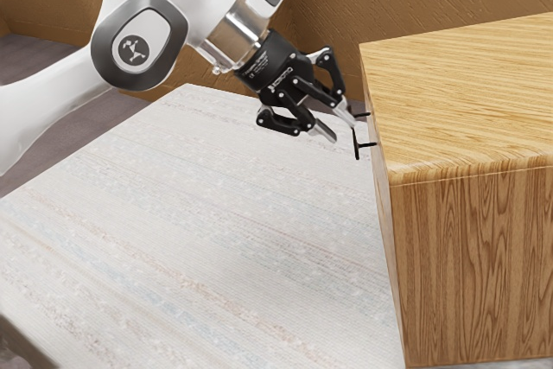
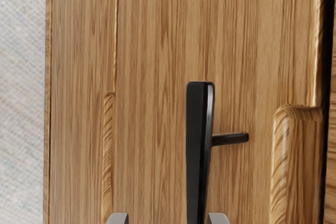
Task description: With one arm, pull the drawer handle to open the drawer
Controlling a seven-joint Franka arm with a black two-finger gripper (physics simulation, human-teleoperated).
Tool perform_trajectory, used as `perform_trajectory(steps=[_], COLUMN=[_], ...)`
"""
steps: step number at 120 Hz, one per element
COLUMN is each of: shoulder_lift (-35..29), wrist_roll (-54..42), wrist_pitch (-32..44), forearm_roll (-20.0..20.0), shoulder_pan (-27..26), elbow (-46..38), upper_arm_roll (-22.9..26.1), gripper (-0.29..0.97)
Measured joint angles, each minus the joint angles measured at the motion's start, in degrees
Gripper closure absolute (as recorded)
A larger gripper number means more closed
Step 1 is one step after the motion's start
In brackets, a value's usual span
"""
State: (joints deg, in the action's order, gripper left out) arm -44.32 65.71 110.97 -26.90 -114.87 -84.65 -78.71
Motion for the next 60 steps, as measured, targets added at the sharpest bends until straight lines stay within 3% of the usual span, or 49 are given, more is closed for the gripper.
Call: perform_trajectory(steps=[60], shoulder_lift=[0.9], wrist_roll=[-0.6], wrist_pitch=[0.9], forearm_roll=[0.1], shoulder_pan=[-0.2], elbow=[0.1], upper_arm_roll=[-1.6], gripper=[0.61])
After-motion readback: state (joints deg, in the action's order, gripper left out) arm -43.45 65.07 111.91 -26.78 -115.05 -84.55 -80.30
